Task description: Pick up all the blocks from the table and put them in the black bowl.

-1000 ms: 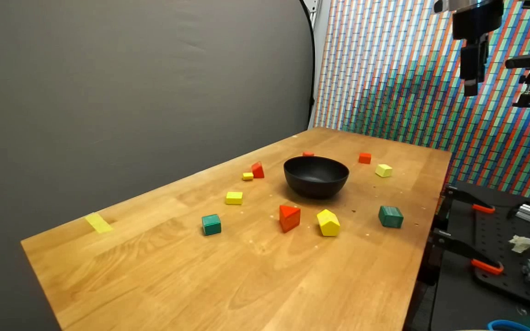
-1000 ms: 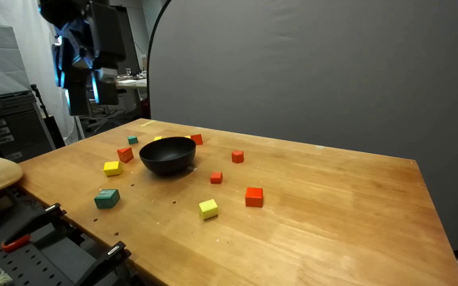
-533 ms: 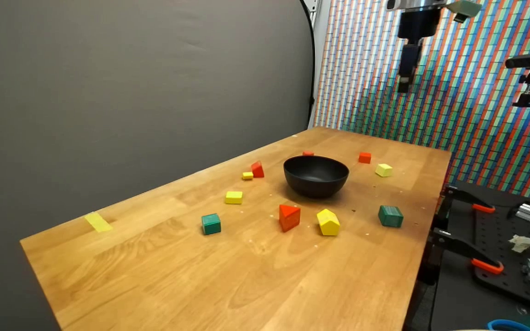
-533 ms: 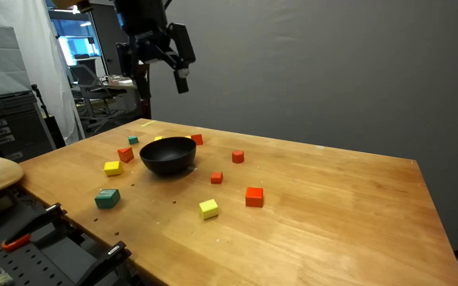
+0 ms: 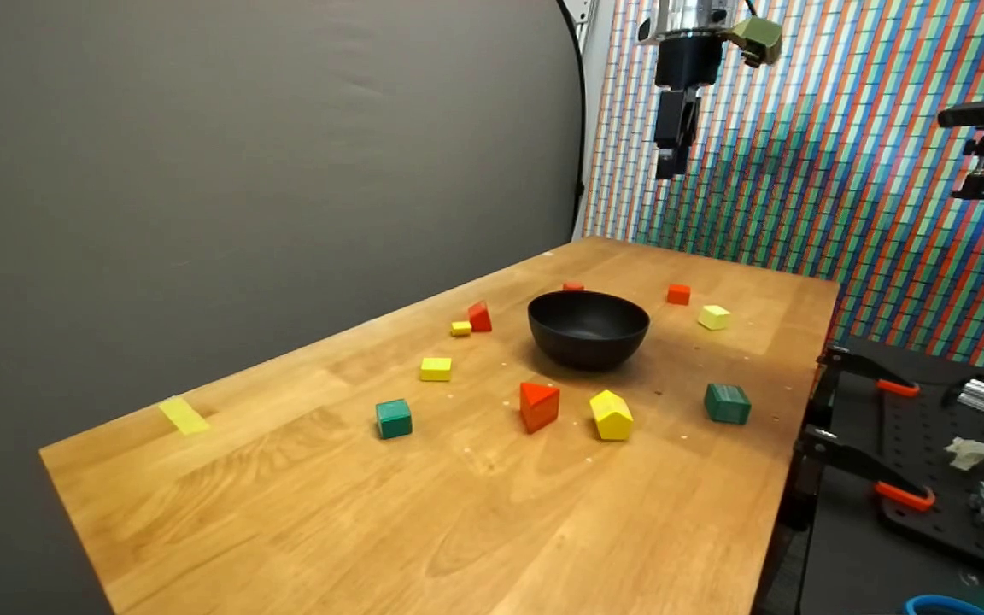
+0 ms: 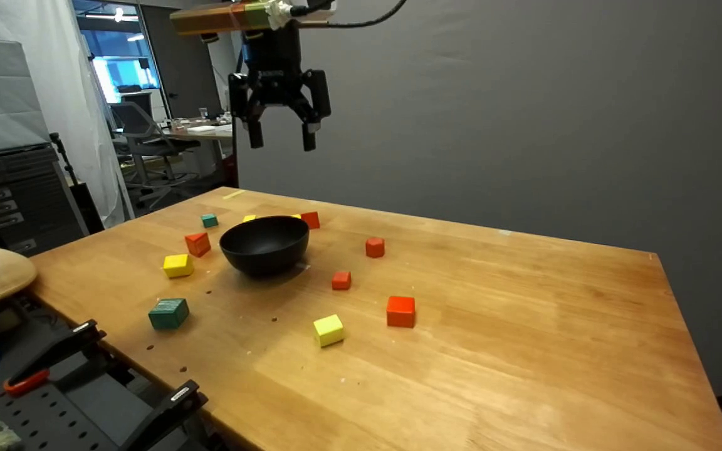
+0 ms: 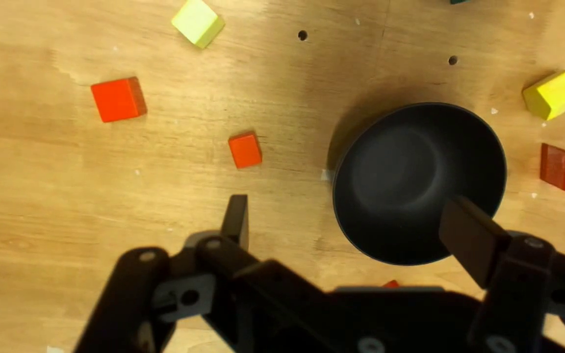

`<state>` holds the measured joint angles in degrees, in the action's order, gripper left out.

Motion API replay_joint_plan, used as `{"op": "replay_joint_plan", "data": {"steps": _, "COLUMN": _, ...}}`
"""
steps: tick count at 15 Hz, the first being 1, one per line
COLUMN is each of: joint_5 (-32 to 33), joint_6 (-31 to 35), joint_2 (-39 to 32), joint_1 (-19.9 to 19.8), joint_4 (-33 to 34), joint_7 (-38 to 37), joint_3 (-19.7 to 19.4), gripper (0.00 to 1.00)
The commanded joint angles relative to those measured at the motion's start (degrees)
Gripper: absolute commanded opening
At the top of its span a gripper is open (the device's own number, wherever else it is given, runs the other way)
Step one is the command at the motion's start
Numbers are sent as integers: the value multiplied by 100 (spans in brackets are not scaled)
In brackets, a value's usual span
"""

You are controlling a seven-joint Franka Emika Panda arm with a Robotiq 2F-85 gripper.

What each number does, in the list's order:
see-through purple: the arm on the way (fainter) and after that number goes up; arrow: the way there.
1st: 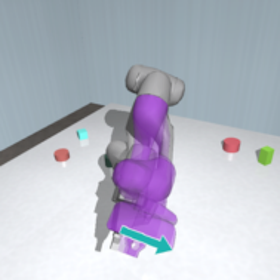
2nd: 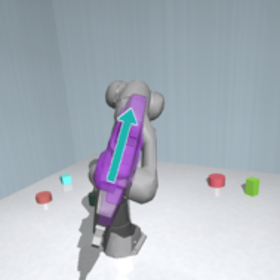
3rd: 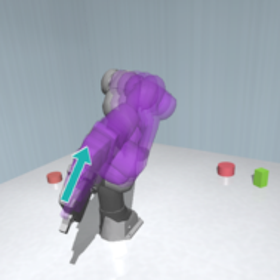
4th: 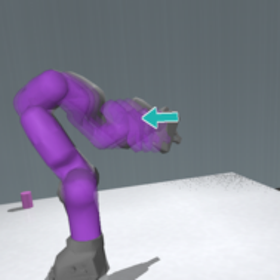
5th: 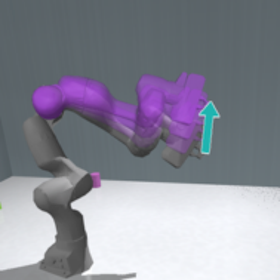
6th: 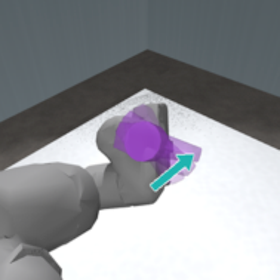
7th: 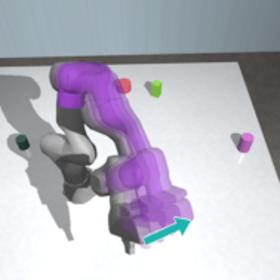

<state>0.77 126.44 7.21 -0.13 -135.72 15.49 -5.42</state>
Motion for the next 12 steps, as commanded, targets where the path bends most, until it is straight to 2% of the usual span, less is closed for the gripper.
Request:
{"op": "replay_joint_plan", "data": {"steps": 1, "joint_5": -216, "joint_6": 190, "joint_2": -62, "joint_1": -42, "joint_4": -94, "joint_7": 142, "joint_3": 40, "gripper": 100}}
{"op": "replay_joint_plan", "data": {"steps": 3, "joint_5": -490, "joint_6": 690, "joint_2": -456, "joint_1": -17, "joint_4": -20, "joint_7": 321, "joint_3": 17, "gripper": 100}}
{"op": "replay_joint_plan", "data": {"steps": 7, "joint_5": -1179, "joint_6": 1417, "joint_2": -1700, "joint_1": -72, "joint_4": 785, "joint_7": 773, "joint_3": 145, "gripper": 100}}
{"op": "replay_joint_plan", "data": {"steps": 12, "joint_5": -635, "joint_6": 1775, "joint_2": -3253, "joint_1": -335, "joint_4": 2097, "joint_7": 750, "joint_3": 331, "gripper": 100}}
